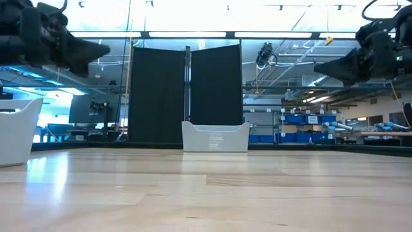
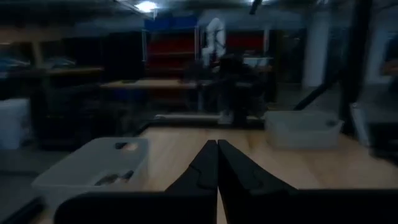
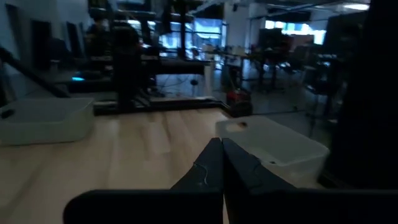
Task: Sort batteries
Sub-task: Return to Home Position
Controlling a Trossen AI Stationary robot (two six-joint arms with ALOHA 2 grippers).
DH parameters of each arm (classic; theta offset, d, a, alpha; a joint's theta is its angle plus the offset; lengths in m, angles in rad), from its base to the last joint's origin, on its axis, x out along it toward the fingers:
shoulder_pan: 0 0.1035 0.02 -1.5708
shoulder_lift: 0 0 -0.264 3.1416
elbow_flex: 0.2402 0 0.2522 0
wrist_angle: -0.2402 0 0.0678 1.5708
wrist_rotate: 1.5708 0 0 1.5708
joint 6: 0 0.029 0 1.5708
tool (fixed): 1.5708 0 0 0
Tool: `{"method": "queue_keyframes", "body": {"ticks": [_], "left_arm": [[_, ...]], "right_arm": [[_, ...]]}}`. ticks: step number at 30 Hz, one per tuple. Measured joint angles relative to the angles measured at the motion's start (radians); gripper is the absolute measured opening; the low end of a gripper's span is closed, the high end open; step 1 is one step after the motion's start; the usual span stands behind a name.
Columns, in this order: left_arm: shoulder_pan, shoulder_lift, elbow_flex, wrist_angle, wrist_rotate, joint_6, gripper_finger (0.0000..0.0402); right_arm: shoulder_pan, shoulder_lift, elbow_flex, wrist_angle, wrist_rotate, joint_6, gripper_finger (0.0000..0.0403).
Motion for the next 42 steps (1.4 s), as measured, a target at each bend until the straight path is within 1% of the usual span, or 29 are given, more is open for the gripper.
{"method": "queue_keyframes", "body": {"ticks": [3,6,8,9,12,17,19,22,27,29,31,34,42], "left_arm": [[0.0,0.016,0.034,-0.132,-0.027,-0.001,0.001],[0.0,0.001,0.051,-0.162,-0.058,-0.001,0.001],[0.0,0.003,0.053,-0.152,-0.078,-0.003,0.001],[0.0,0.002,0.051,-0.162,-0.101,-0.013,0.001],[0.0,0.002,0.052,-0.209,-0.179,-0.099,0.001],[0.0,0.028,0.07,-0.309,-0.183,-0.208,0.001],[0.0,0.031,0.076,-0.335,-0.202,-0.211,0.001],[0.0,0.03,0.078,-0.348,-0.243,-0.209,0.001],[0.0,0.031,0.078,-0.348,-0.305,-0.205,0.001],[0.0,0.031,0.078,-0.348,-0.329,-0.198,0.001],[0.0,0.031,0.078,-0.348,-0.336,-0.181,0.001],[0.0,0.031,0.078,-0.348,-0.336,-0.178,0.001],[0.0,0.031,0.078,-0.348,-0.307,-0.181,0.001]], "right_arm": [[-0.002,0.001,-0.004,-0.013,0.021,-0.002,0.0002],[-0.002,0.0,-0.004,-0.011,0.026,-0.01,0.0002],[-0.002,0.002,-0.004,-0.014,0.038,-0.005,0.0002],[-0.002,0.004,-0.004,-0.014,0.045,0.005,0.0003],[-0.003,0.025,-0.004,-0.014,0.047,0.03,0.0005],[-0.004,0.088,-0.004,-0.008,0.078,0.044,0.0008],[-0.004,0.113,-0.004,-0.002,0.108,0.044,0.0009],[-0.004,0.141,-0.004,0.004,0.146,0.045,0.0012],[-0.004,0.156,-0.004,0.008,0.167,0.072,0.0017],[-0.004,0.156,-0.004,0.014,0.205,0.084,0.0014],[-0.004,0.156,-0.004,0.021,0.25,0.093,0.001],[-0.004,0.156,-0.004,0.023,0.263,0.082,0.0009],[-0.004,0.156,-0.004,0.023,0.263,0.071,0.0051]]}}
